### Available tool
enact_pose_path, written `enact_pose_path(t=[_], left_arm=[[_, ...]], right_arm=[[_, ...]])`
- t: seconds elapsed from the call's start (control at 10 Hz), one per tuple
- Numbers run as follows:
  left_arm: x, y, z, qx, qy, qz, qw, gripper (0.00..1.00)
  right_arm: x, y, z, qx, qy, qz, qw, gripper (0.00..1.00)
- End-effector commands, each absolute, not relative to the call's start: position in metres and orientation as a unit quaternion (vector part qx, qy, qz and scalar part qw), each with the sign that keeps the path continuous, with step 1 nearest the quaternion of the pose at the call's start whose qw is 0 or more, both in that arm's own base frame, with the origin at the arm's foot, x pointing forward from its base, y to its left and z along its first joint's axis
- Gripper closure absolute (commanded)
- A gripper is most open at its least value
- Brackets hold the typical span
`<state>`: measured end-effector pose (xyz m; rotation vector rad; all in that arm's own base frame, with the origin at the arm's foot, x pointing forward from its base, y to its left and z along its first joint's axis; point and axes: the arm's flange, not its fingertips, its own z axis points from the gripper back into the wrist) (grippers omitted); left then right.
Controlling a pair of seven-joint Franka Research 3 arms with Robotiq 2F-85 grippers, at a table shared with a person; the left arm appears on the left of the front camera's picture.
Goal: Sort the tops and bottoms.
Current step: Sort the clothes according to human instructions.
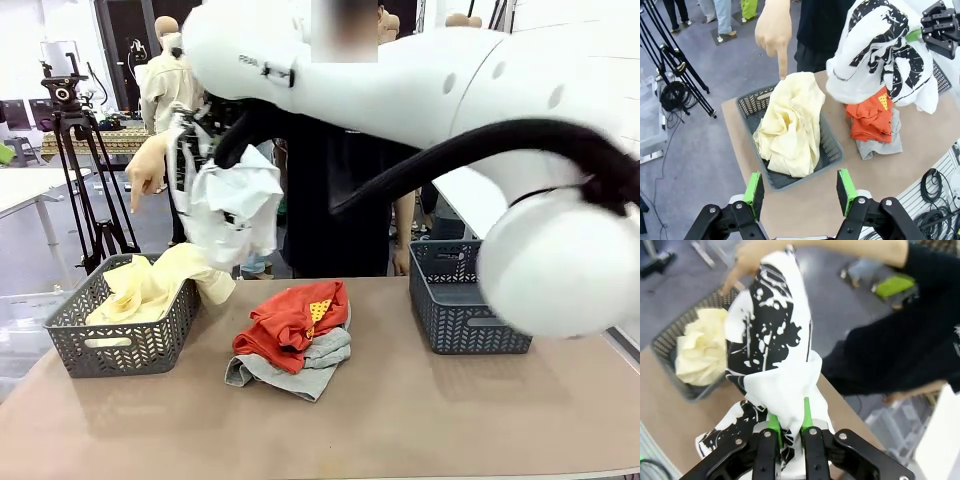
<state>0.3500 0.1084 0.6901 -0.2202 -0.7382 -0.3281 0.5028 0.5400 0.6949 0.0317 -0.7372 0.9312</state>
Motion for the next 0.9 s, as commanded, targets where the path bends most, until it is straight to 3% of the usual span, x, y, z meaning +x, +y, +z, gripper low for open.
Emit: enact_pose_path(t=[0.0,0.1,0.8], left_arm=[[0.349,0.109,0.690,-0.106,-0.355,-0.160,0.915,0.24],[0.349,0.109,0.690,-0.106,-0.355,-0.160,0.915,0.24],[0.349,0.109,0.690,-0.106,-0.355,-0.160,0.915,0.24]], right_arm=[[0.554,0.593,0.736,0.007,-0.339,0.479,0.810,1.00],[0.503,0.540,0.695,0.015,-0.347,0.439,0.829,1.00],[0.508,0.540,0.690,0.012,-0.345,0.447,0.825,1.00]])
